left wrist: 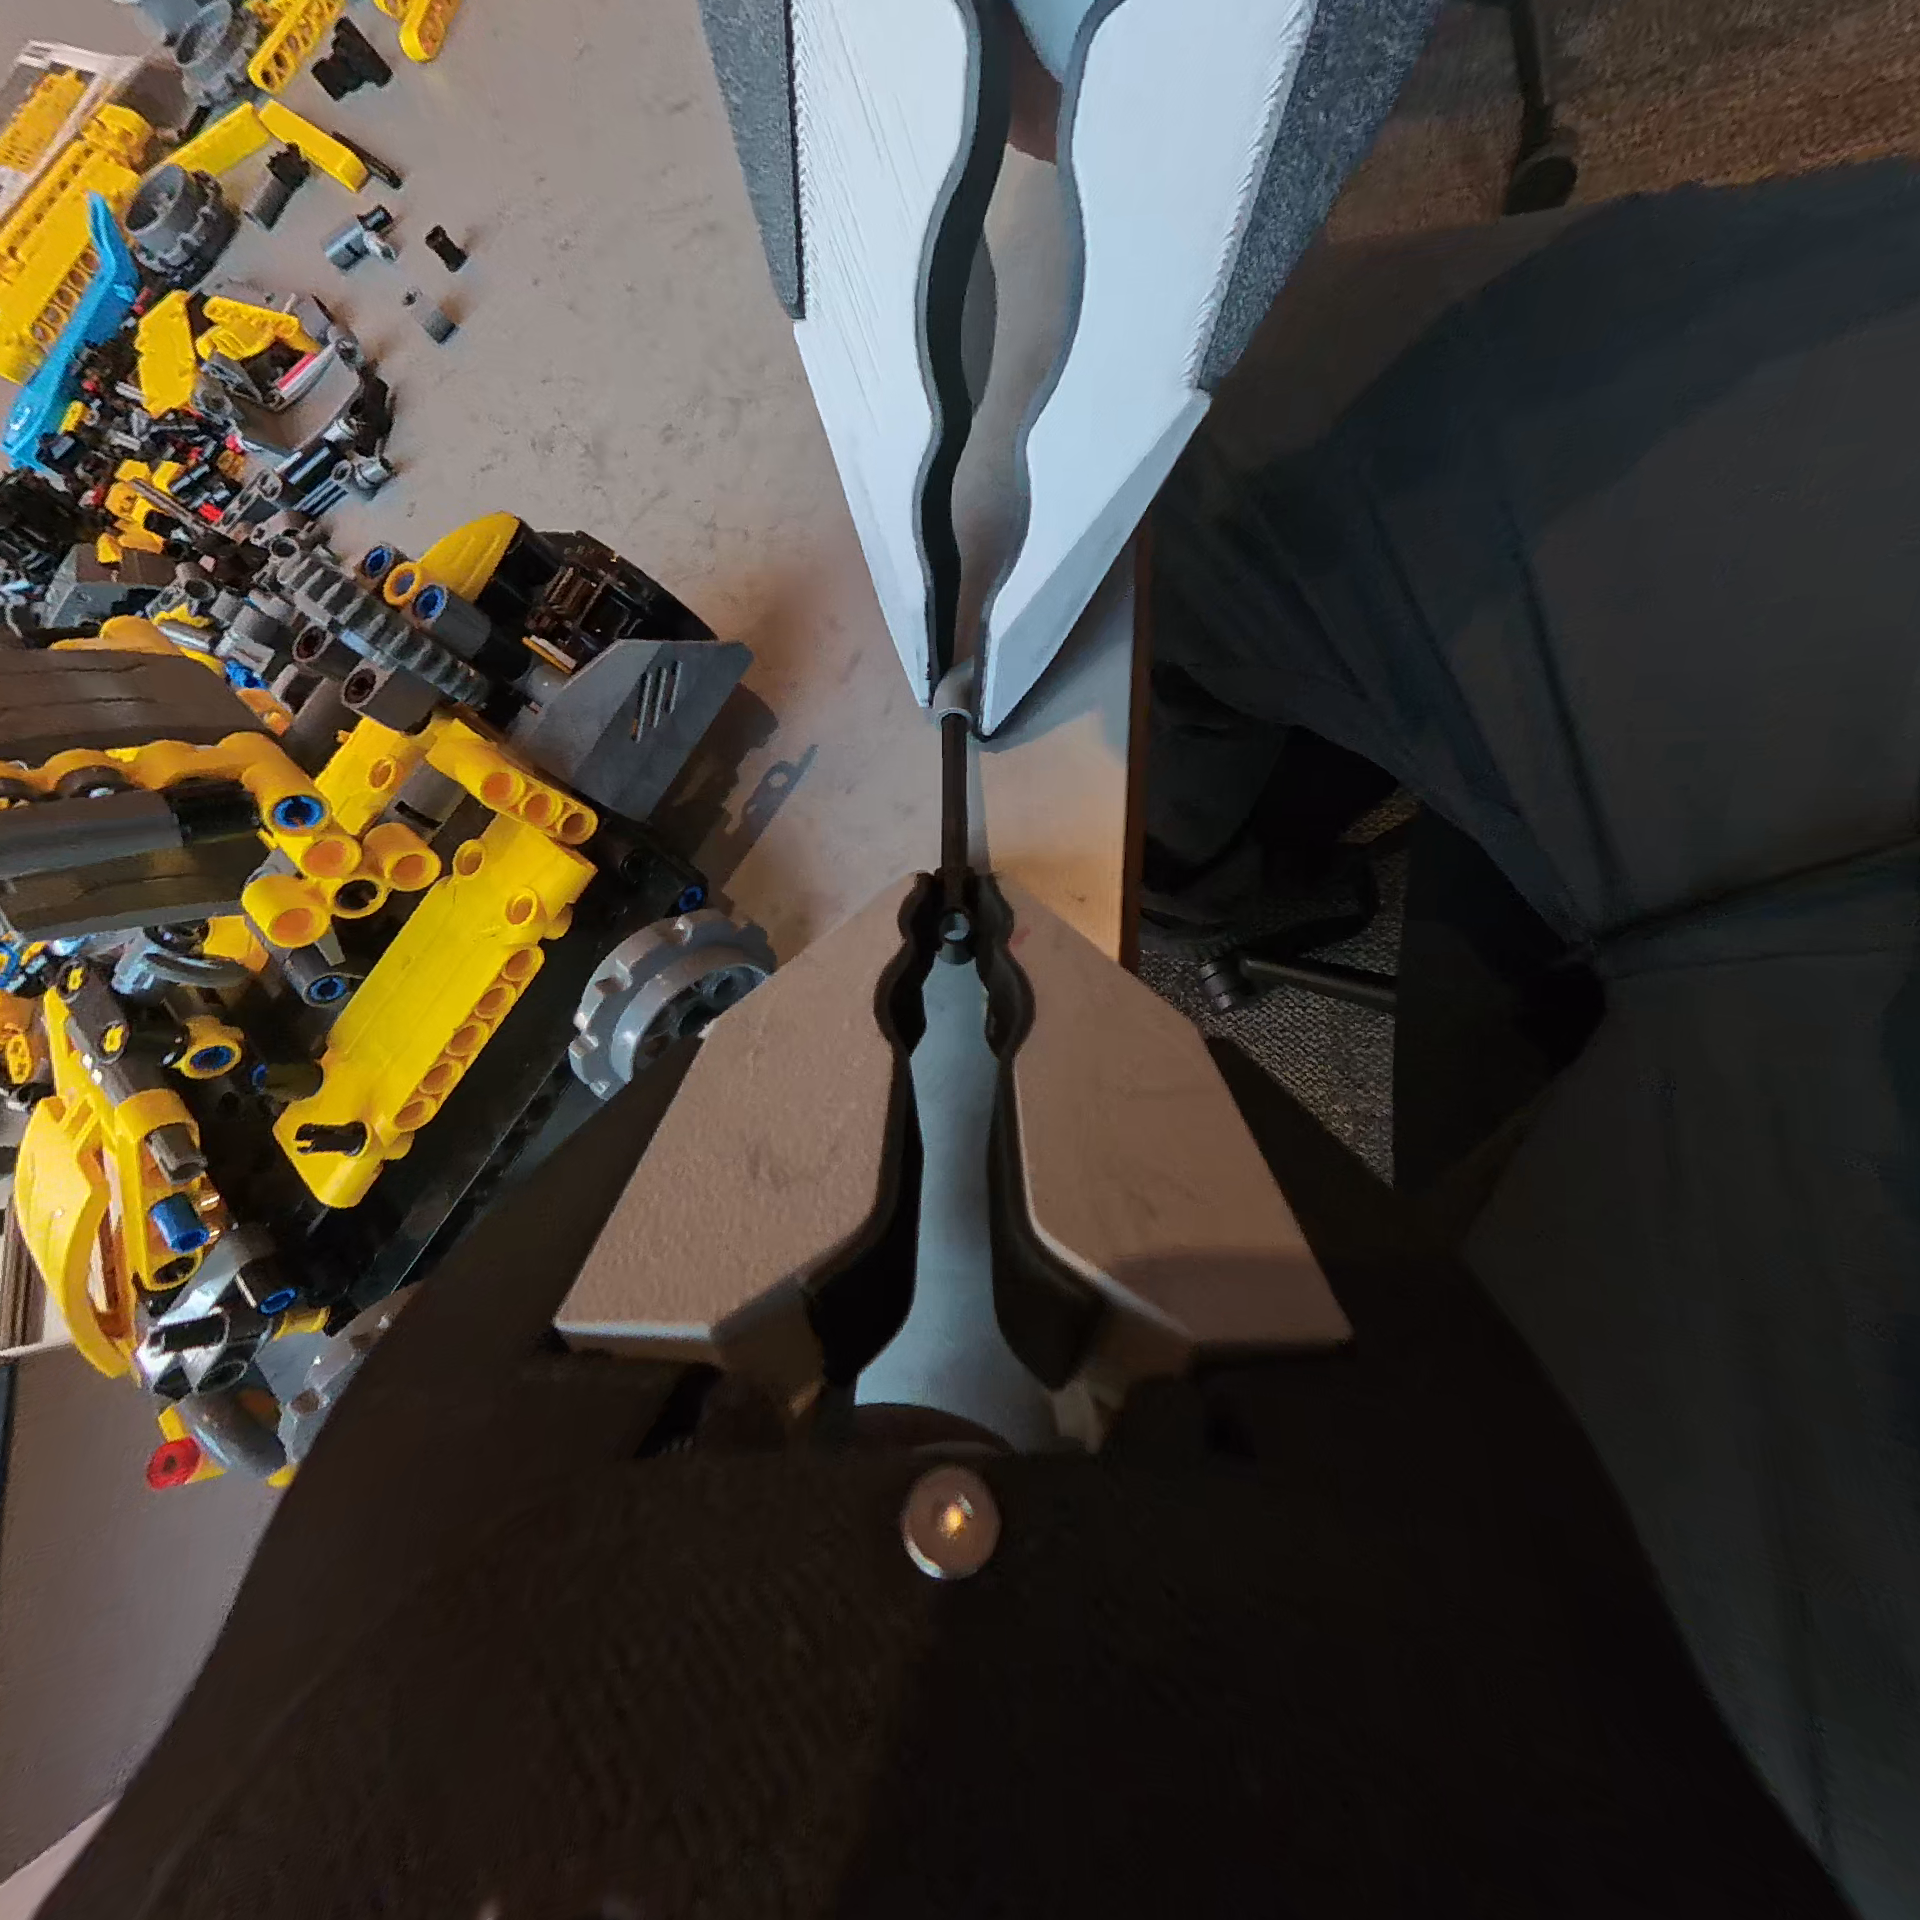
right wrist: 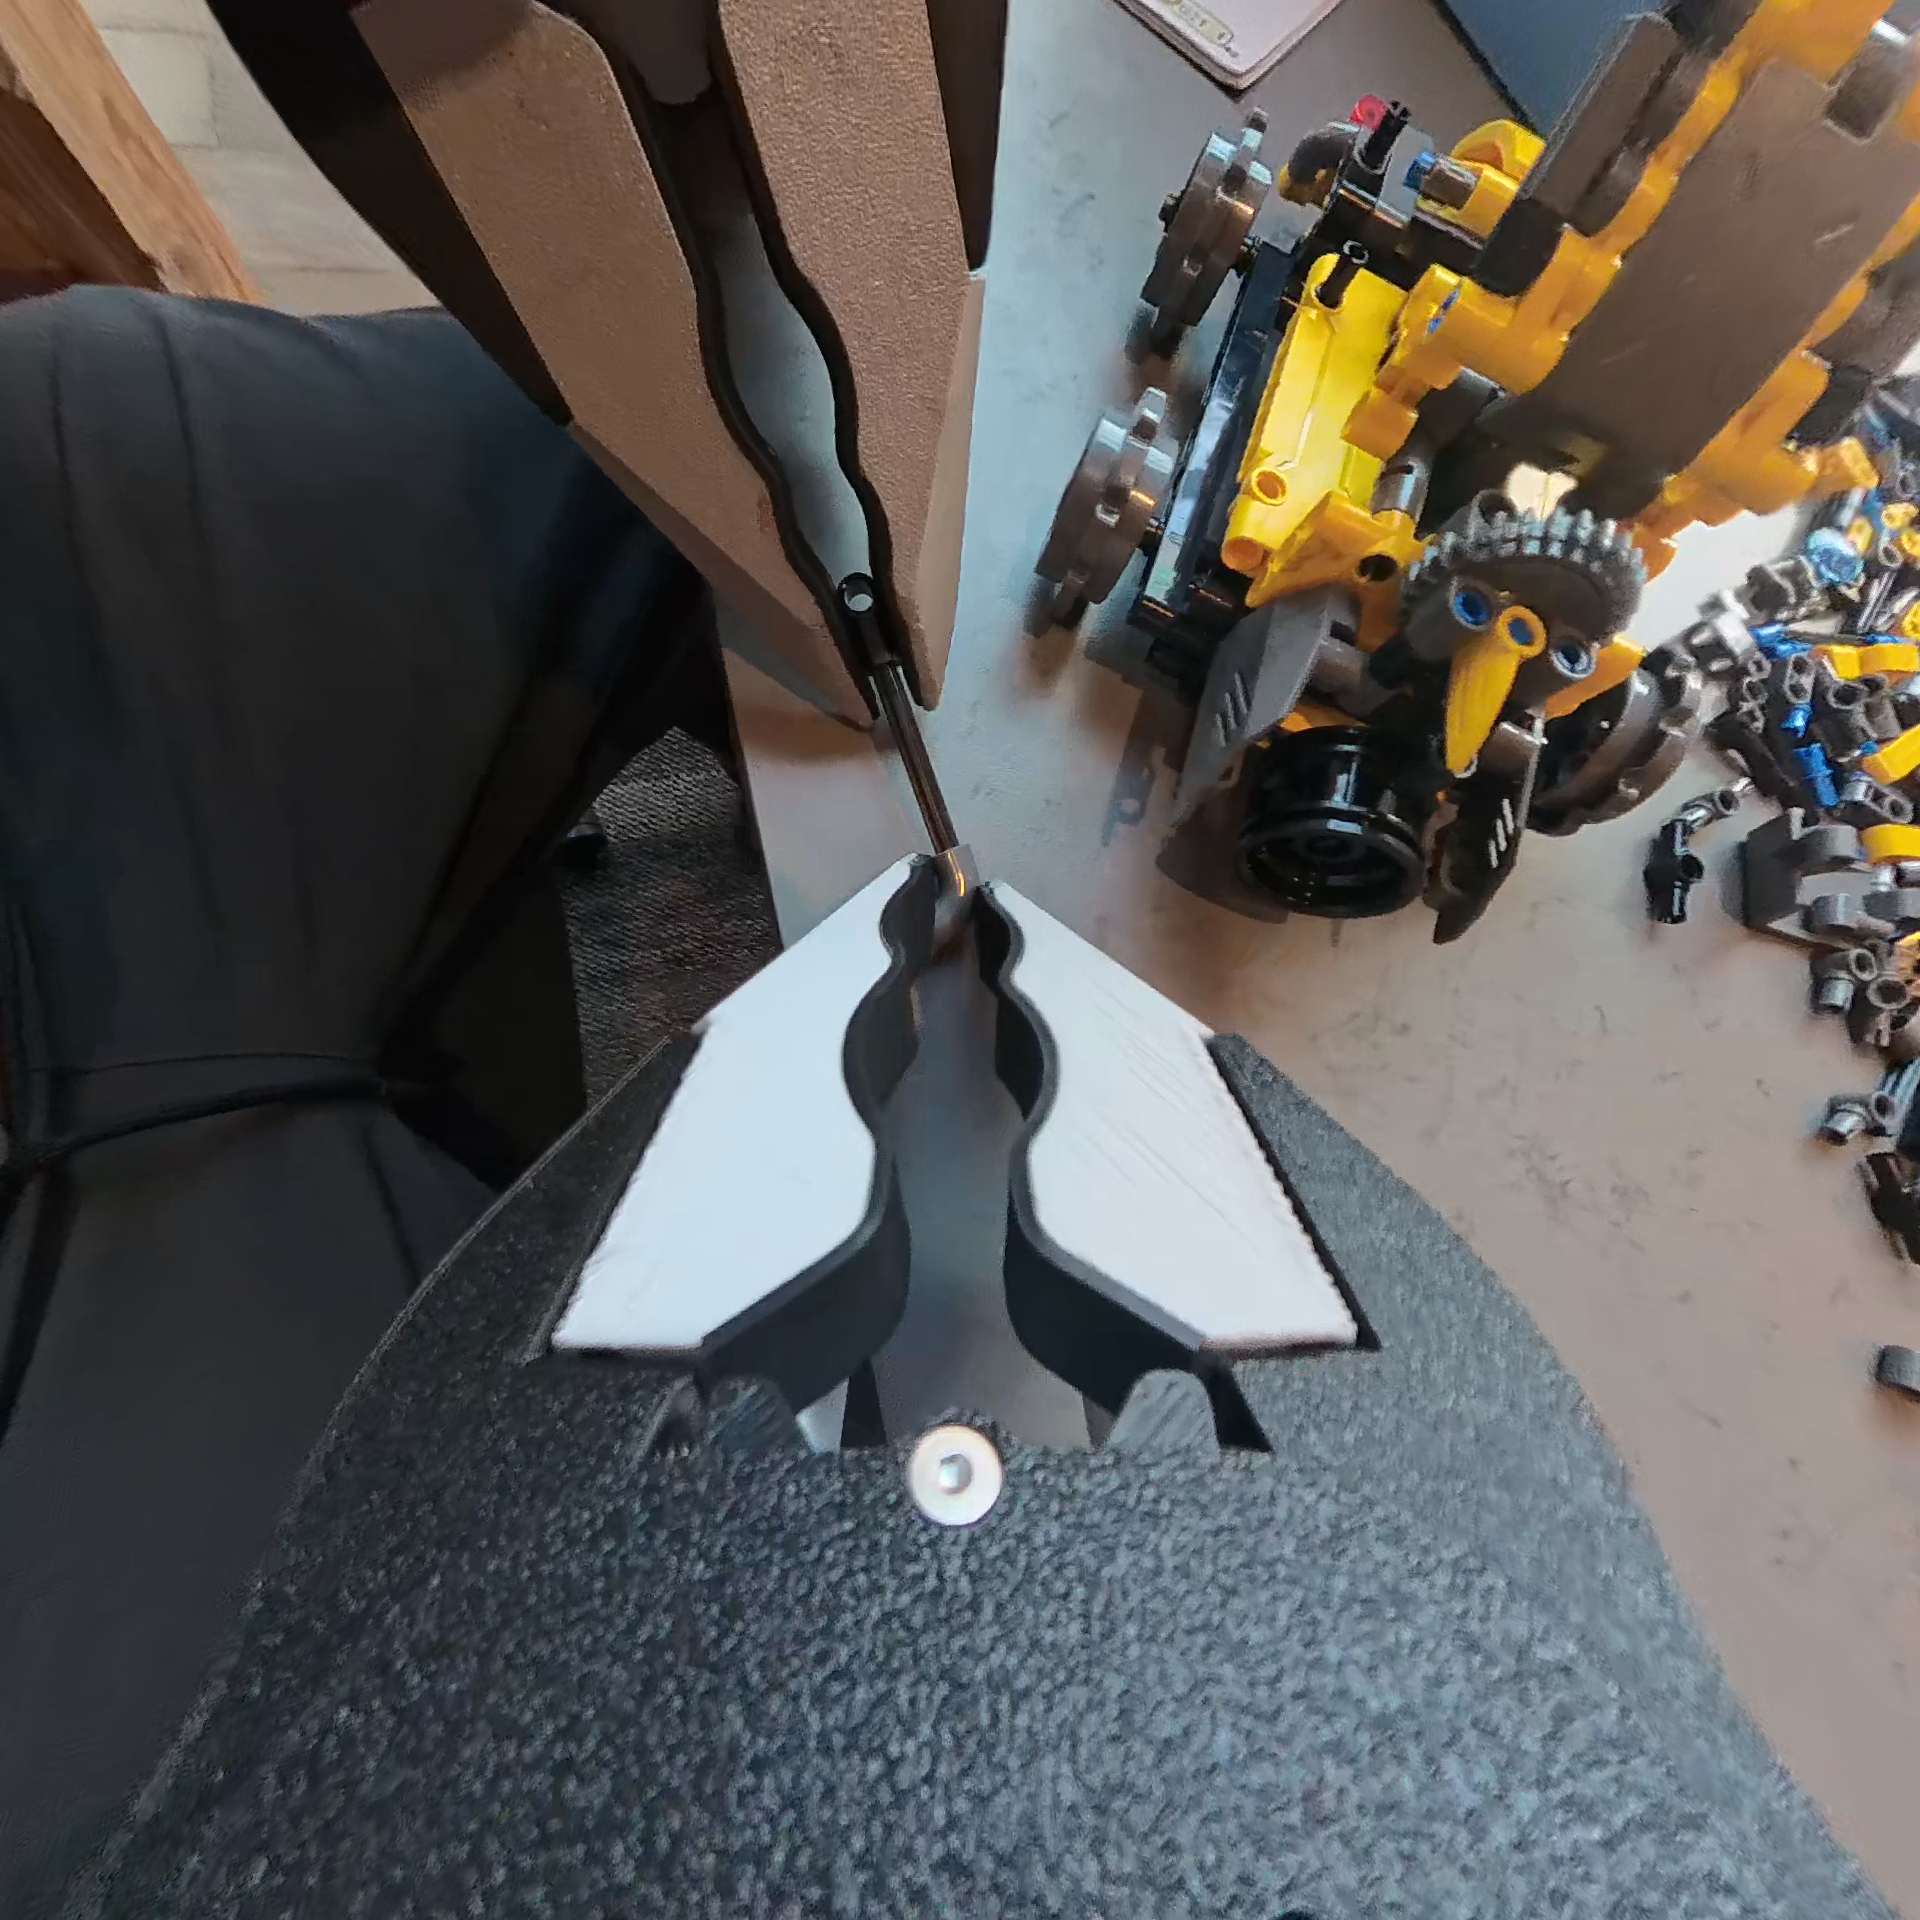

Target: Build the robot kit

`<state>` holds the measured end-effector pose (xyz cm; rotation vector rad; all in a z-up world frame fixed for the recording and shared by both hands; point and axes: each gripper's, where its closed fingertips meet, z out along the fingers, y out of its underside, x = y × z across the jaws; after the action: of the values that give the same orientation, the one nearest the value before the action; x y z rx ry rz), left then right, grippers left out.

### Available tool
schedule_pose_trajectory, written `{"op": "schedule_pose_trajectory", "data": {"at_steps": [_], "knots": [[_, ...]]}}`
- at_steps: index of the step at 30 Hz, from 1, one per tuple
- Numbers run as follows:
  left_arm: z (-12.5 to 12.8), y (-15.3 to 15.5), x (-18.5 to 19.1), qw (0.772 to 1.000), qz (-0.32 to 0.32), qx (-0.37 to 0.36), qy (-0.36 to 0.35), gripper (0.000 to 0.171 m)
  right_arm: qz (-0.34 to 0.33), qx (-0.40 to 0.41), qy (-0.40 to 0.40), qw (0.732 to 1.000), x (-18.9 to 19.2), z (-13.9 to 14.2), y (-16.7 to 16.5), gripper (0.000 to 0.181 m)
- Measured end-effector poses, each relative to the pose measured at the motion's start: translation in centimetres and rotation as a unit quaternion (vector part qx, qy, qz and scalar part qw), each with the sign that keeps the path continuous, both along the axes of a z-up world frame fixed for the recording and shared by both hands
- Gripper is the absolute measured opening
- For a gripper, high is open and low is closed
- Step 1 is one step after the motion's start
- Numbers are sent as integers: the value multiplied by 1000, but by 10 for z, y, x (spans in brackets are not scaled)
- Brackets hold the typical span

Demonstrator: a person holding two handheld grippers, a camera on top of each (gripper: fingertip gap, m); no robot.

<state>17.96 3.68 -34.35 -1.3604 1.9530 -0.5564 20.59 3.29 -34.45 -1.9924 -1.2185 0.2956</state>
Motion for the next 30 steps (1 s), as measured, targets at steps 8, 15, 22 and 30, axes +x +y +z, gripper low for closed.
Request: {"op": "schedule_pose_trajectory", "data": {"at_steps": [8, 15, 22, 30], "knots": [[0, 2, 1, 1000, 6, 9, 0, 4, -1, 13, -4, 1000, 0, -1, 0, 5], [0, 2, 2, 1000, 7, 10, 2, 4, 1, 18, -5, 1000, 0, -1, 0, 4], [0, 1, 4, 1000, -3, 8, 4, 4, 4, 23, -6, 1000, 0, -1, 0, 4], [0, 1, 3, 999, -29, 10, -7, 4, 3, 28, 0, 1000, -1, 2, 1, 8]]}}
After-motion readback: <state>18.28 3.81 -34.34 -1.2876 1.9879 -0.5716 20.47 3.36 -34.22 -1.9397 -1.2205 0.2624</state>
